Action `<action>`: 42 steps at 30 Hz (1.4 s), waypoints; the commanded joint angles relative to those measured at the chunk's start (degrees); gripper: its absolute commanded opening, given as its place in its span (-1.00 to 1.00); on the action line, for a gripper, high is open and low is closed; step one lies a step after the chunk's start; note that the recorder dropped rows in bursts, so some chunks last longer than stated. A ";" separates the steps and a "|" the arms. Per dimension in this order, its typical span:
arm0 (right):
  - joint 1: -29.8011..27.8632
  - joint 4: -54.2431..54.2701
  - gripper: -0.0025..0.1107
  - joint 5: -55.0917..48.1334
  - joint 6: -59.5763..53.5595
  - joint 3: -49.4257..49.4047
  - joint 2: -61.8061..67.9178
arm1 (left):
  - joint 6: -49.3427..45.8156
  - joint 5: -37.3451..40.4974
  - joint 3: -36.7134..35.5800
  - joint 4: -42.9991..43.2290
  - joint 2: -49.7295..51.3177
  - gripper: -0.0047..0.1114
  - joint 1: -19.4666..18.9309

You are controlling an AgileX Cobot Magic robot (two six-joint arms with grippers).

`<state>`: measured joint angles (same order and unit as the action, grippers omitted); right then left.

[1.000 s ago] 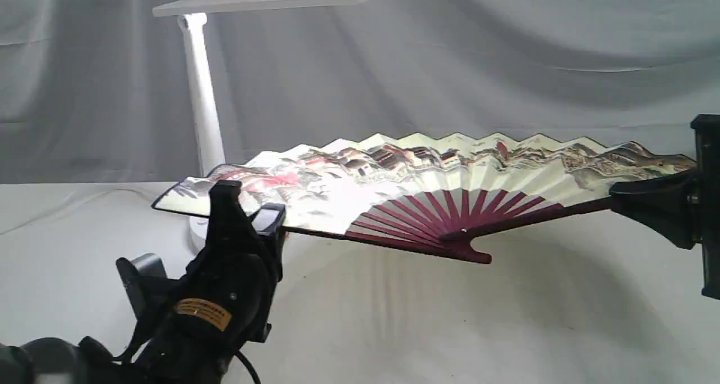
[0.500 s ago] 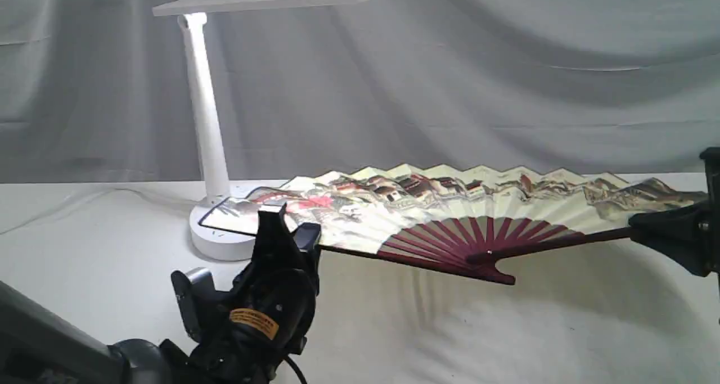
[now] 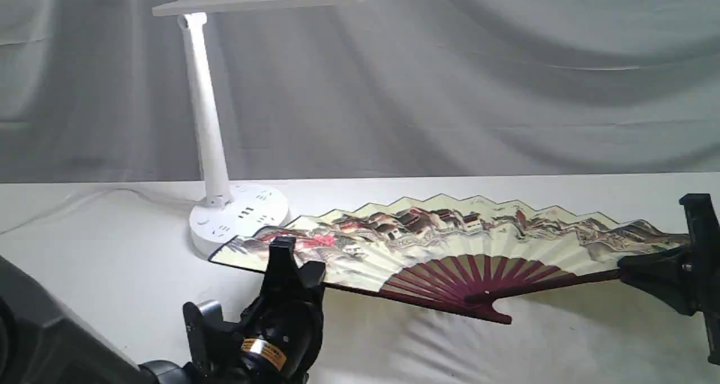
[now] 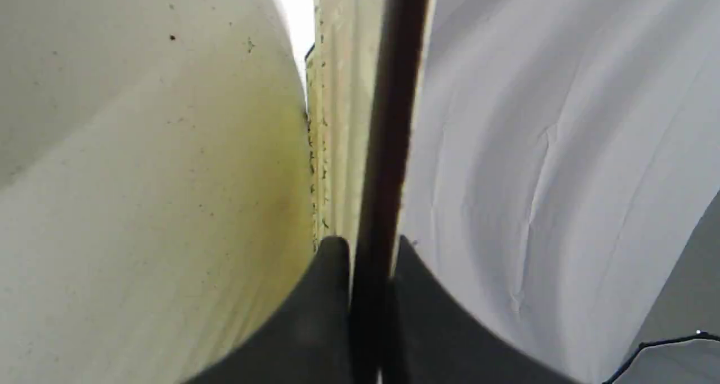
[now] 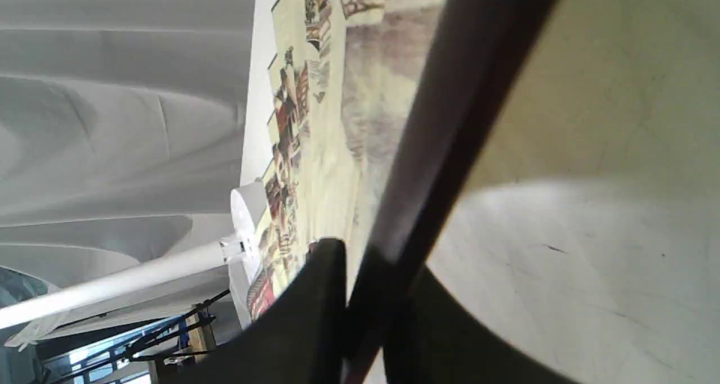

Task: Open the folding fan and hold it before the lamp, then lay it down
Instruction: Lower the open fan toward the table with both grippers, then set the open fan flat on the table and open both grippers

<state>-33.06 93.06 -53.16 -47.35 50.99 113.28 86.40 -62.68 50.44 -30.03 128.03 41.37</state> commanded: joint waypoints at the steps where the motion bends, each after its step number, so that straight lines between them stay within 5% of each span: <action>1: -0.77 -2.84 -0.96 7.10 -4.45 -0.33 0.32 | 2.05 -3.25 0.59 -3.85 -0.65 -0.88 -0.48; 8: -0.77 -4.04 -0.84 8.39 -4.79 -0.33 0.32 | 2.05 0.96 0.59 -3.64 -0.65 -0.69 -0.48; 18: -0.77 -4.04 -0.17 8.58 -4.79 -0.33 0.32 | 1.74 1.67 0.59 -3.64 -0.65 -0.42 -0.48; 22: -0.77 -4.26 0.04 8.58 -4.79 -0.33 0.32 | 1.09 1.67 0.48 -3.40 -0.65 -0.15 -0.48; 26: -0.77 -4.71 0.10 8.19 -4.79 -0.33 0.32 | -2.94 1.67 0.48 -3.00 -0.65 0.09 -0.48; 42: -0.77 -9.90 0.09 5.54 2.54 -0.20 0.19 | -2.82 1.67 0.42 1.55 -0.75 0.09 -0.89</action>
<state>-33.44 83.66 -46.56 -44.86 50.99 113.79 83.92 -60.00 50.88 -29.37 128.03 40.73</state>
